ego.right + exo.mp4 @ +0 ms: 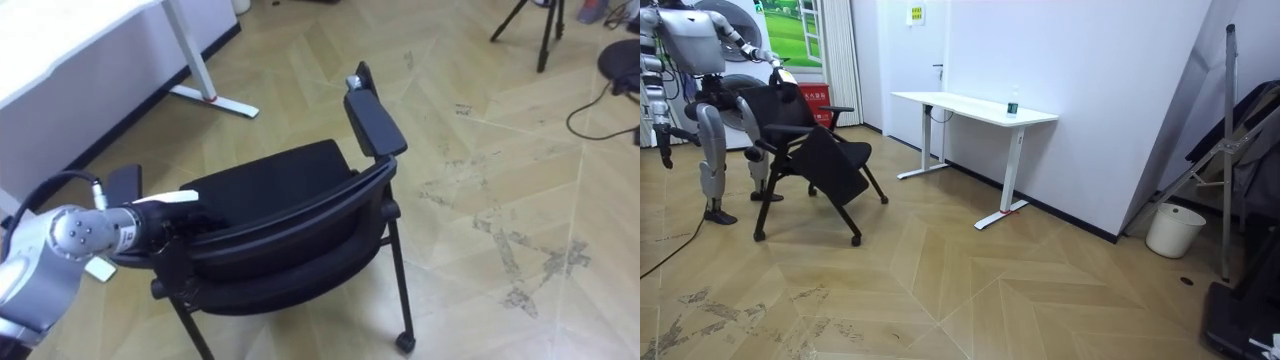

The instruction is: Push chair

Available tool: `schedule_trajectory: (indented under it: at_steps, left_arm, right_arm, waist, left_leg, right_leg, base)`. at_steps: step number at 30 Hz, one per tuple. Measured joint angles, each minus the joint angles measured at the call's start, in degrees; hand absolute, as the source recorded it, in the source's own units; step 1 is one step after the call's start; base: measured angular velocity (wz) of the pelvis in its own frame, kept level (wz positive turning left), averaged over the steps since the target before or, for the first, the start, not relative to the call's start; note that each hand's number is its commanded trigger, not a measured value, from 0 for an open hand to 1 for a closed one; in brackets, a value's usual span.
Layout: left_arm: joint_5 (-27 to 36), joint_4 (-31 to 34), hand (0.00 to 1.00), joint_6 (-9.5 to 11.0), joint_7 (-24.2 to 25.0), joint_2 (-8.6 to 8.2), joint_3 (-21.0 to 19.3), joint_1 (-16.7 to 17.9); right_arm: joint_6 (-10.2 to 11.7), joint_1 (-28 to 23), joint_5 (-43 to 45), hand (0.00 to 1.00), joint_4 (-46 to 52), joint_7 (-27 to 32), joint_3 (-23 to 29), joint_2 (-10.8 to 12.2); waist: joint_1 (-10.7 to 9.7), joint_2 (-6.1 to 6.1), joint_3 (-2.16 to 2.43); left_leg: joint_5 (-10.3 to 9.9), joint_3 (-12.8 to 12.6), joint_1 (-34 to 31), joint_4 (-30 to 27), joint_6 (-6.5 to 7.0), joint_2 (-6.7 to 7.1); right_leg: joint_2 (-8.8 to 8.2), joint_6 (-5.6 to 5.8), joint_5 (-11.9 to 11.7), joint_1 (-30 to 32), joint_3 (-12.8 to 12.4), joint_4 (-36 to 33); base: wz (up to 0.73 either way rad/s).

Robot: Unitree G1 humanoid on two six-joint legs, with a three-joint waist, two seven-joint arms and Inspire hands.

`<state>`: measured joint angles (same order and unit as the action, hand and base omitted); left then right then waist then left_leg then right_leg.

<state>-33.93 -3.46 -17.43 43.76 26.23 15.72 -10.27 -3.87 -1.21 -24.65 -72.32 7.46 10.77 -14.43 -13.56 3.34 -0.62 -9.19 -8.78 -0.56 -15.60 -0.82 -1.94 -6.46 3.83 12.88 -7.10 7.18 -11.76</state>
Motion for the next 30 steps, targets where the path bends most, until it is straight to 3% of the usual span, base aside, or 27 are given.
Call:
schedule_trajectory:
  at_steps: [11, 21, 27, 30]
  left_arm:
    - [-0.6, -2.0, 1.00, 0.3, -8.7, -2.43, -0.4, 0.3]
    - [-3.3, -1.4, 1.00, 0.5, -9.9, -3.23, -0.4, 0.2]
    - [-4.1, -0.8, 1.00, 1.6, -11.1, -3.05, -0.4, 0.3]
    - [-4.5, -0.4, 1.00, 2.4, -11.2, -3.06, -0.8, 0.3]
  right_arm:
    - [-0.1, -0.1, 0.2, 0.00, 1.3, 0.0, 0.0, 0.0]
    - [-1.3, -0.4, 10.2, 0.00, 3.1, 2.4, 0.3, -0.2]
    - [-1.2, -0.6, 18.1, 0.00, 8.4, 5.8, 0.6, -1.3]
    - [-1.2, -0.6, 26.1, 0.00, 14.3, 6.5, 0.8, -3.4]
  waist:
    - [-0.5, 0.36, -0.21]
    - [-0.4, 0.19, -0.24]
    - [0.5, -1.51, 0.10]
    - [1.3, -2.23, 0.30]
  left_leg:
    - [-0.1, -0.1, 0.2, 0.0, 0.06, 0.02]
    - [-0.1, -0.3, 0.1, 0.1, 0.07, 0.01]
    - [-0.1, -0.4, -0.3, -0.2, 0.11, 0.03]
    - [-0.2, -0.6, -0.9, -0.5, 0.23, 0.03]
  right_leg:
    - [0.03, 0.06, -0.1, -0.2, -0.3, 0.0]
    - [0.04, 0.05, -0.1, 0.1, -0.7, -0.1]
    - [-0.06, 0.05, 0.2, 1.0, -1.0, -1.0]
    - [-0.03, 0.09, 0.1, 1.6, -1.4, -1.3]
  base:
    - [0.00]
    - [-0.01]
    - [-0.02]
    - [-0.04]
